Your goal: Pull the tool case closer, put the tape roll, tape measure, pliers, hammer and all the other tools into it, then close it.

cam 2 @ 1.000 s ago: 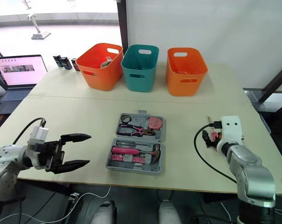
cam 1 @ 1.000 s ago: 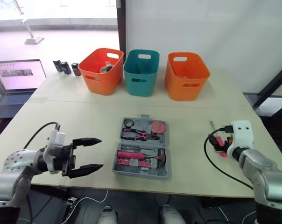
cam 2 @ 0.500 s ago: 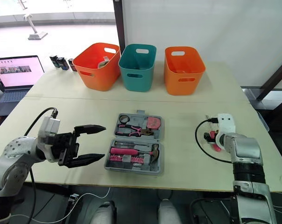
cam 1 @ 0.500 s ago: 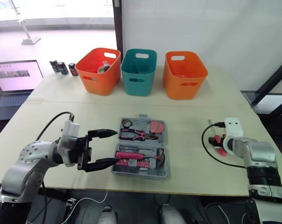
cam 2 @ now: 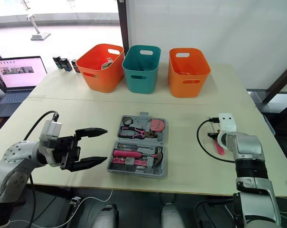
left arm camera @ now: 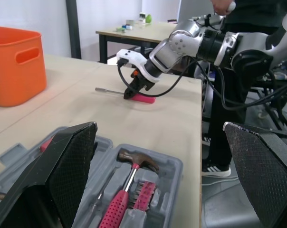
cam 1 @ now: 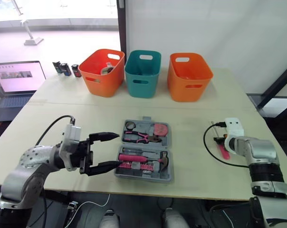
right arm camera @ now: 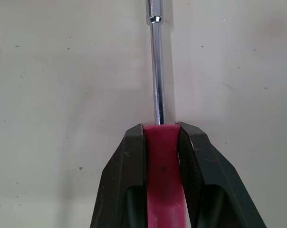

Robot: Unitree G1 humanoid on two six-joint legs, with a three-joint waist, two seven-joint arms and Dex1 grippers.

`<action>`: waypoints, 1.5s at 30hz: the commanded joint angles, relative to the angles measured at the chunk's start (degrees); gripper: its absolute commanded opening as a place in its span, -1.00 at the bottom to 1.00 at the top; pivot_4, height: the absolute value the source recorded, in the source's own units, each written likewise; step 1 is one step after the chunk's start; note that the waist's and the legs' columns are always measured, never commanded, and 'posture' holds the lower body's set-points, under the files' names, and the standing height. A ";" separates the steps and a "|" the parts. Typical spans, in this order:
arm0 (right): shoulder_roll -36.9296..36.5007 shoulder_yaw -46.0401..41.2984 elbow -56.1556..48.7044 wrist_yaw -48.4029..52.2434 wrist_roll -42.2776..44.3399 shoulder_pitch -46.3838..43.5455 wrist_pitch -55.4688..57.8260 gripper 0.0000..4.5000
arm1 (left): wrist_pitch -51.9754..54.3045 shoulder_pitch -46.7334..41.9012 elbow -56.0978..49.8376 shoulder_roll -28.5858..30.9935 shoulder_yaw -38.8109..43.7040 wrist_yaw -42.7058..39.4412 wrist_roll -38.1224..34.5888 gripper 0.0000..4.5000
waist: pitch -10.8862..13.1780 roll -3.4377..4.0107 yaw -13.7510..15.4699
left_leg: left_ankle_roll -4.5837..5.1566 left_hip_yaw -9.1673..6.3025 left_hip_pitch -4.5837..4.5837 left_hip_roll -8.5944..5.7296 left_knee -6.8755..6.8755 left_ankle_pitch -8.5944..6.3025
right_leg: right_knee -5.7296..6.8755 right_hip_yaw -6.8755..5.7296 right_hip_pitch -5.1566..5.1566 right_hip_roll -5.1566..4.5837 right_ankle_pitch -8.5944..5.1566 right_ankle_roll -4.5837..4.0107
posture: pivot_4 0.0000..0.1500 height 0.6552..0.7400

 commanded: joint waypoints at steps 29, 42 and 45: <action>30.75 0.58 -39.92 -15.71 -3.06 22.08 15.82 -0.37 | -1.00 -6.07 4.41 2.06 -0.56 -4.16 1.24 1.00 | -0.57 -0.95 -0.78 | -0.01 -0.06 0.13 0.01 0.09 0.06 | 0.02 -0.02 0.09 0.01 0.13 -0.34 | 1.00 1.00; -7.19 -1.95 -44.79 13.99 12.58 5.52 21.83 1.00 | -1.47 -4.03 4.26 2.26 0.37 -3.82 1.28 1.00 | 0.19 0.30 0.02 | 0.07 -0.07 -0.22 0.01 -0.09 0.04 | 0.02 -0.03 -0.31 0.03 0.06 -0.21 | 1.00 1.00; -23.21 9.10 -38.48 30.05 12.47 2.95 6.96 1.00 | -1.53 -4.06 4.56 2.16 0.09 -3.71 1.27 1.00 | 0.40 0.49 -0.17 | 0.13 -0.01 -0.31 -0.01 -0.04 0.01 | -0.08 0.06 -0.33 0.02 -0.03 -0.10 | 1.00 1.00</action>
